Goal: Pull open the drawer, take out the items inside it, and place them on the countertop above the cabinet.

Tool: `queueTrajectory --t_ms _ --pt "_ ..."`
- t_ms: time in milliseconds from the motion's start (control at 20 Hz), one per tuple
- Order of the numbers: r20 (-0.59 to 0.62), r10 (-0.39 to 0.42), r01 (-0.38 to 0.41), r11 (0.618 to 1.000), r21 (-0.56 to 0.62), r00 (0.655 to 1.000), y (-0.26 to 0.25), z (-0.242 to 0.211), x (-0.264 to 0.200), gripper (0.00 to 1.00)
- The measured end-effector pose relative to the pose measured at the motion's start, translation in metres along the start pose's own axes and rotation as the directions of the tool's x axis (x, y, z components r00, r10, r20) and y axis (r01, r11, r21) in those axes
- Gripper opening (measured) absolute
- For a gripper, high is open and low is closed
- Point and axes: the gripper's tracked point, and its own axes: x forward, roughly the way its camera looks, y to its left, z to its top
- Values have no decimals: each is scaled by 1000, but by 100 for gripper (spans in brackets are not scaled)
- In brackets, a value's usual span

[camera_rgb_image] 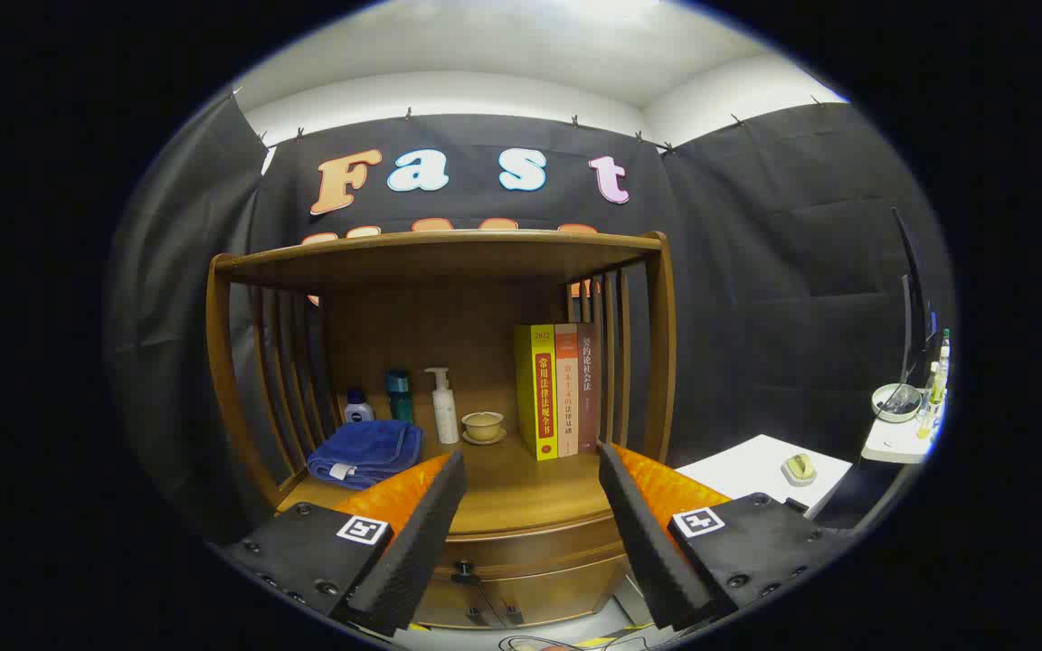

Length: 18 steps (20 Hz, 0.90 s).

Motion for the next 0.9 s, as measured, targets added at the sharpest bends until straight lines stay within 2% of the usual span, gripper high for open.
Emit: queueTrajectory --t_ms 900 --pt "4 8 -8 1000 -1 1000 8 3 -2 98"
